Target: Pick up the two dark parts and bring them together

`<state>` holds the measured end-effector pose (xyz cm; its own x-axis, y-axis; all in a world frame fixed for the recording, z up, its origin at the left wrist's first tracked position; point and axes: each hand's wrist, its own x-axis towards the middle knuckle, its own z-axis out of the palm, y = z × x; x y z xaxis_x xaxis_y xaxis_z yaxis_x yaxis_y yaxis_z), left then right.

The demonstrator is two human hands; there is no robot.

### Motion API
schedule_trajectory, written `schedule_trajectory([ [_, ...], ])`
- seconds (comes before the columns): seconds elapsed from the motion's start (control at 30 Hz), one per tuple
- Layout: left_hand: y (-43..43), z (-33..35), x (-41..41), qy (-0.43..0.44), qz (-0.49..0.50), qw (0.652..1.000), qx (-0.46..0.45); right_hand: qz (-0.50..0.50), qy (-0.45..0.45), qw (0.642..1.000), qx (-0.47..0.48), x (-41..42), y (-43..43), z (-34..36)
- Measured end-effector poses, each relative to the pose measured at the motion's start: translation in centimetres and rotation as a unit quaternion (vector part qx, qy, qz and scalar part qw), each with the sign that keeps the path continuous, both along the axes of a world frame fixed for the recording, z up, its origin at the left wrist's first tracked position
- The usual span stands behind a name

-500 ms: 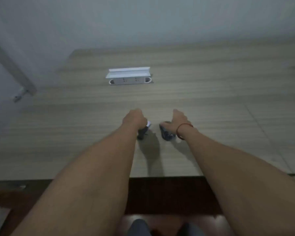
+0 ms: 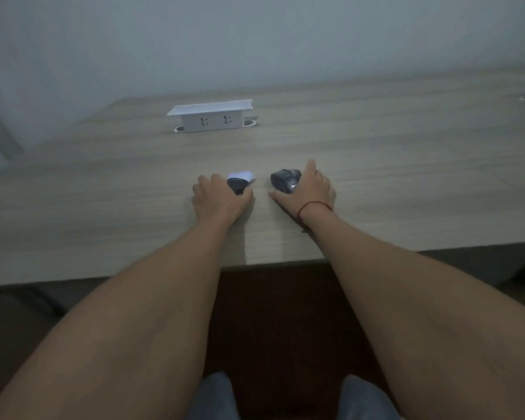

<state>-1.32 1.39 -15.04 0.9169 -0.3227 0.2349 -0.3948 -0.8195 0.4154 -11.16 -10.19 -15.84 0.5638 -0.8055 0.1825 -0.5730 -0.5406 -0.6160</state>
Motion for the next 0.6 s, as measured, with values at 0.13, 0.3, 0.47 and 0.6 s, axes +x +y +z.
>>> schedule_trajectory([
  [0.13,0.4,-0.1,-1.7,0.01,-0.003,1.0,-0.029,0.02,-0.026,0.999,0.037,-1.3,1.2,0.2],
  [0.3,1.1,-0.3,-1.8,0.037,-0.066,0.988,-0.137,0.046,-0.042,0.996,0.06,-2.5,1.1,0.4],
  [0.47,1.5,1.2,-1.0,0.056,-0.088,0.962,-0.252,0.061,-0.042,0.991,0.112,-2.2,0.9,0.7],
  [0.6,0.5,2.7,-1.9,0.077,-0.056,0.942,-0.322,0.085,-0.048,0.987,0.128,-2.2,0.7,0.6],
])
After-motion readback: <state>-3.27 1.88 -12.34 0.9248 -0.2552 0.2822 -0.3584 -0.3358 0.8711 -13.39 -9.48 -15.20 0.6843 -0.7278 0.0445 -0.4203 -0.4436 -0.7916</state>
